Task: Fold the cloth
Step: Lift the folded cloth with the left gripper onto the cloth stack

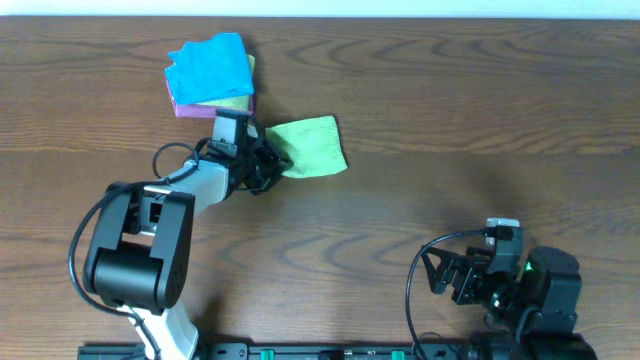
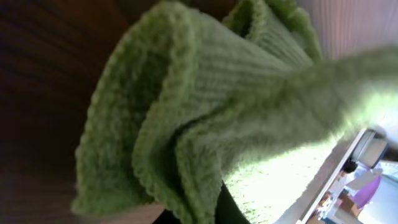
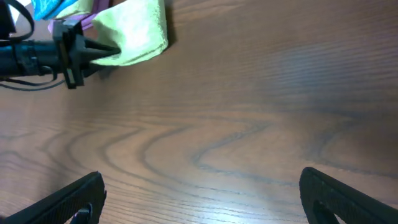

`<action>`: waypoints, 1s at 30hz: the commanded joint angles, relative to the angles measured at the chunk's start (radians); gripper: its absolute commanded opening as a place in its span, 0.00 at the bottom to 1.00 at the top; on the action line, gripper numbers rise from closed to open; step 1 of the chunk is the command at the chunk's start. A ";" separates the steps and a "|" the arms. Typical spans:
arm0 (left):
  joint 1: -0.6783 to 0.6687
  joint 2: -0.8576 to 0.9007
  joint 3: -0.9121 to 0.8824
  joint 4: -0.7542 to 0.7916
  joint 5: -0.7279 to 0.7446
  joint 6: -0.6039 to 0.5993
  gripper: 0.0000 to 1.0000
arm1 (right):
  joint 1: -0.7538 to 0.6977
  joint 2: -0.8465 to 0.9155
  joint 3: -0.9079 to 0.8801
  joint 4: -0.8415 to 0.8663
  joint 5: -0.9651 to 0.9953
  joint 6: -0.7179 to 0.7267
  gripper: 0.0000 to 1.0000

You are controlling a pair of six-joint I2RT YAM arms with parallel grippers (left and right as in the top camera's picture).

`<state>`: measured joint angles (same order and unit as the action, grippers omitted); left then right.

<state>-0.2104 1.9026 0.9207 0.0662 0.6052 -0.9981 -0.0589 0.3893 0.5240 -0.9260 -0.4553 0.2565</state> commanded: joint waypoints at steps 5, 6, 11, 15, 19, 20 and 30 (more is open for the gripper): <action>0.007 0.017 0.014 0.192 0.128 0.003 0.06 | -0.007 -0.006 -0.003 -0.002 -0.001 0.013 0.99; 0.008 0.014 0.034 0.201 0.148 -0.010 0.06 | -0.007 -0.006 -0.003 -0.002 -0.001 0.013 0.99; 0.014 0.000 0.227 0.148 0.233 -0.012 0.06 | -0.007 -0.006 -0.003 -0.002 -0.001 0.013 0.99; 0.035 0.000 0.460 -0.042 0.210 0.008 0.06 | -0.007 -0.006 -0.003 -0.002 -0.001 0.013 0.99; 0.081 0.001 0.653 -0.229 0.148 0.066 0.06 | -0.007 -0.006 -0.003 -0.002 -0.001 0.013 0.99; 0.098 0.001 0.694 -0.261 0.134 0.083 0.06 | -0.007 -0.006 -0.003 -0.002 -0.001 0.013 0.99; 0.226 0.067 0.837 -0.270 0.095 0.096 0.05 | -0.007 -0.006 -0.003 -0.002 -0.001 0.013 0.99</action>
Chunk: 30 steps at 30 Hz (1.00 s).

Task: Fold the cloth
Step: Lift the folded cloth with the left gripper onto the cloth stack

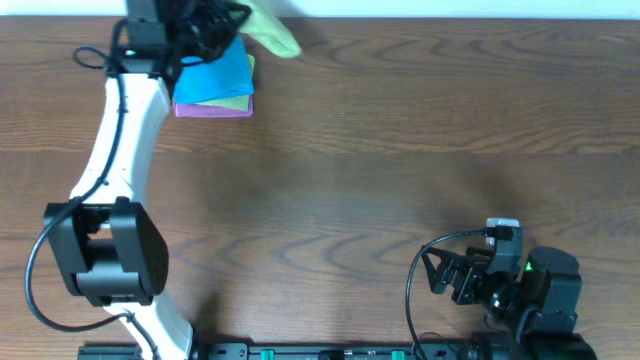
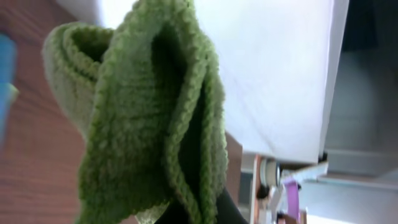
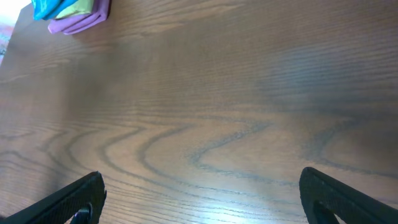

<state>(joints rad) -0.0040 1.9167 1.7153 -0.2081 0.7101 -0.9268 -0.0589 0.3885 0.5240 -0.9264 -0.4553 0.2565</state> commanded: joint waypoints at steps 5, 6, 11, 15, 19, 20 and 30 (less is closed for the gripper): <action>0.069 0.153 0.113 0.003 0.051 0.025 0.06 | -0.007 -0.006 -0.003 -0.002 -0.001 0.013 0.99; 0.078 0.172 0.127 0.003 0.067 0.025 0.06 | -0.007 -0.006 -0.003 -0.002 -0.001 0.013 0.99; 0.117 0.235 0.162 0.007 0.123 0.026 0.05 | -0.007 -0.006 -0.003 -0.002 -0.001 0.013 0.99; 0.138 0.245 0.162 0.002 0.125 0.038 0.06 | -0.007 -0.006 -0.003 -0.002 -0.001 0.013 0.99; 0.154 0.255 0.162 -0.009 0.128 0.051 0.05 | -0.007 -0.006 -0.003 -0.002 -0.001 0.013 0.99; 0.156 0.259 0.162 -0.021 0.127 0.062 0.06 | -0.007 -0.006 -0.003 -0.002 -0.001 0.013 0.99; 0.163 0.262 0.162 -0.159 0.092 0.175 0.06 | -0.007 -0.006 -0.003 -0.002 -0.001 0.013 0.99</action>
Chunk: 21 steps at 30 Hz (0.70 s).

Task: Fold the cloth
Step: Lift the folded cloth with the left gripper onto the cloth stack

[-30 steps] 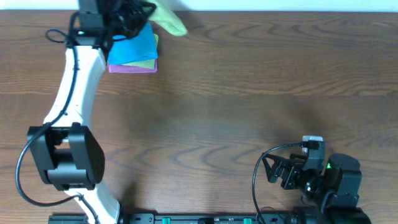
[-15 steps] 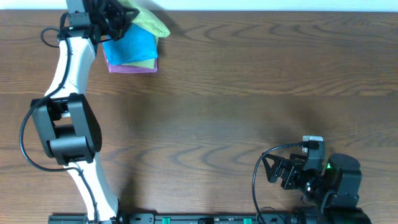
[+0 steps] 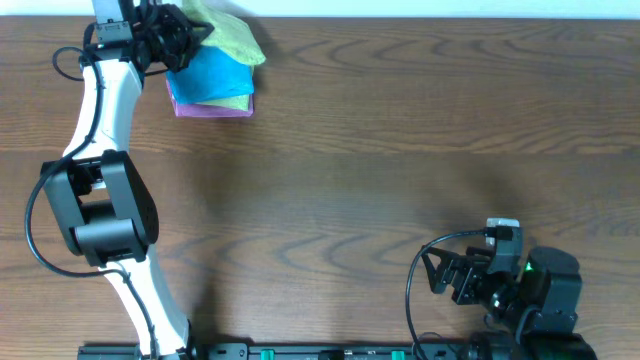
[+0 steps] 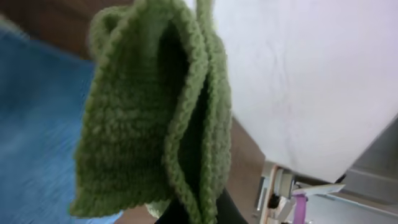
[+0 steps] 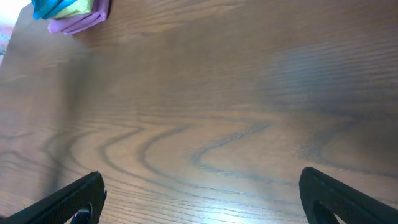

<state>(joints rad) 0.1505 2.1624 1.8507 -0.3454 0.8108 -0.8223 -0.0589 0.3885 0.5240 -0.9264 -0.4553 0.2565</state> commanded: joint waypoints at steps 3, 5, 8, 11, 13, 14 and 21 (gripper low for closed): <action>0.008 0.016 0.026 -0.105 -0.049 0.144 0.06 | -0.007 -0.006 -0.003 -0.002 -0.001 0.013 0.99; 0.008 0.016 0.026 -0.156 -0.091 0.190 0.06 | -0.007 -0.006 -0.003 -0.002 -0.001 0.013 0.99; 0.008 0.016 0.026 -0.216 -0.154 0.249 0.05 | -0.007 -0.006 -0.003 -0.002 -0.001 0.013 0.99; 0.008 0.017 0.026 -0.252 -0.211 0.287 0.05 | -0.007 -0.006 -0.003 -0.002 -0.001 0.013 0.99; 0.008 0.016 0.026 -0.266 -0.248 0.304 0.06 | -0.007 -0.006 -0.003 -0.002 -0.001 0.013 0.99; 0.008 0.016 0.026 -0.272 -0.264 0.311 0.06 | -0.007 -0.006 -0.003 -0.002 -0.001 0.013 0.99; 0.006 0.017 0.026 -0.270 -0.329 0.352 0.06 | -0.007 -0.006 -0.003 -0.002 -0.001 0.013 0.99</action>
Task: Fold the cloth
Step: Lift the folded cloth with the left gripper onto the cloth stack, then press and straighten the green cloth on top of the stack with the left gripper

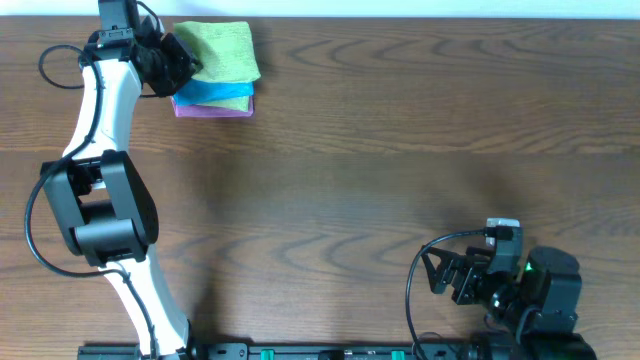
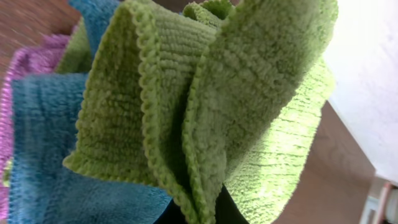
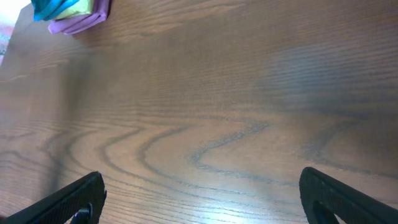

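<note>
A folded green cloth (image 1: 222, 48) lies on top of a stack at the table's far left, over a blue cloth (image 1: 222, 91) and a purple one (image 1: 210, 108). My left gripper (image 1: 178, 62) is shut on the green cloth's left edge. In the left wrist view the green folds (image 2: 205, 99) fill the frame above the blue cloth (image 2: 56, 143), and the fingertips are hidden. My right gripper (image 3: 199, 193) stands open near the front right, with only bare wood between its fingers (image 3: 68, 199).
The stack sits close to the table's far edge (image 1: 400, 18). In the right wrist view the stack (image 3: 71, 14) shows at the top left corner. The right arm's base (image 1: 530, 290) sits at the front right.
The green cloth hung bunched from my left gripper over the stack's back corner. Now it lies spread flat on the blue cloth, still gripped at its left edge. The right arm has not moved.
My left gripper held the folded green cloth on the table just right of the stack. Then it held the cloth high at the table's far edge. Then the cloth hung over the stack, and now it rests on top.
</note>
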`<action>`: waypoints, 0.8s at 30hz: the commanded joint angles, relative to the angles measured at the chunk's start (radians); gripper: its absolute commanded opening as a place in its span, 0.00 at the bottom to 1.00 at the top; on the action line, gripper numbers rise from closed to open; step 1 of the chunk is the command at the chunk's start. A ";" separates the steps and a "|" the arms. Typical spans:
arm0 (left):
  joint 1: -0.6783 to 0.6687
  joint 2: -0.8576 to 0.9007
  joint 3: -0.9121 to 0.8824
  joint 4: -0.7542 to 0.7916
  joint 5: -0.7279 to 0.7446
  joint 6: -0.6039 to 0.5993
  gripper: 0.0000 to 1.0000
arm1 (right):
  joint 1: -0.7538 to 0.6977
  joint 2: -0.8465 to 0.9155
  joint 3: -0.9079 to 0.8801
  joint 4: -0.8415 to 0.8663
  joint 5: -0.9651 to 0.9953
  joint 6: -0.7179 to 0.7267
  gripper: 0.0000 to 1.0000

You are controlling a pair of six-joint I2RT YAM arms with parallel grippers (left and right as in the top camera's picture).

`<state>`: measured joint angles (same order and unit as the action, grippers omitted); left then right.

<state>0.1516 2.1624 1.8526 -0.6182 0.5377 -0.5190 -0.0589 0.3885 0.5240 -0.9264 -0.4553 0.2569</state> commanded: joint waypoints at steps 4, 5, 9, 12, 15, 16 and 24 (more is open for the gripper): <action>0.004 0.020 0.024 0.006 -0.088 0.071 0.09 | -0.007 -0.006 -0.003 -0.002 -0.001 0.012 0.99; 0.004 0.020 0.024 0.006 -0.103 0.072 0.11 | -0.007 -0.006 -0.003 -0.002 -0.001 0.012 0.99; 0.004 0.020 0.024 0.012 -0.131 0.085 0.21 | -0.007 -0.006 -0.003 -0.002 -0.001 0.012 0.99; 0.004 0.020 0.024 0.024 -0.140 0.094 0.27 | -0.007 -0.006 -0.003 -0.002 -0.001 0.012 0.99; 0.004 0.020 0.024 0.024 -0.149 0.094 0.37 | -0.007 -0.006 -0.003 -0.002 -0.001 0.012 0.99; 0.004 0.020 0.024 0.024 -0.149 0.094 0.38 | -0.007 -0.006 -0.003 -0.002 -0.001 0.012 0.99; 0.007 0.020 0.024 0.020 -0.156 0.146 0.53 | -0.007 -0.006 -0.003 -0.002 -0.001 0.012 0.99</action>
<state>0.1516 2.1624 1.8526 -0.5953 0.4011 -0.4171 -0.0589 0.3885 0.5240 -0.9264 -0.4553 0.2565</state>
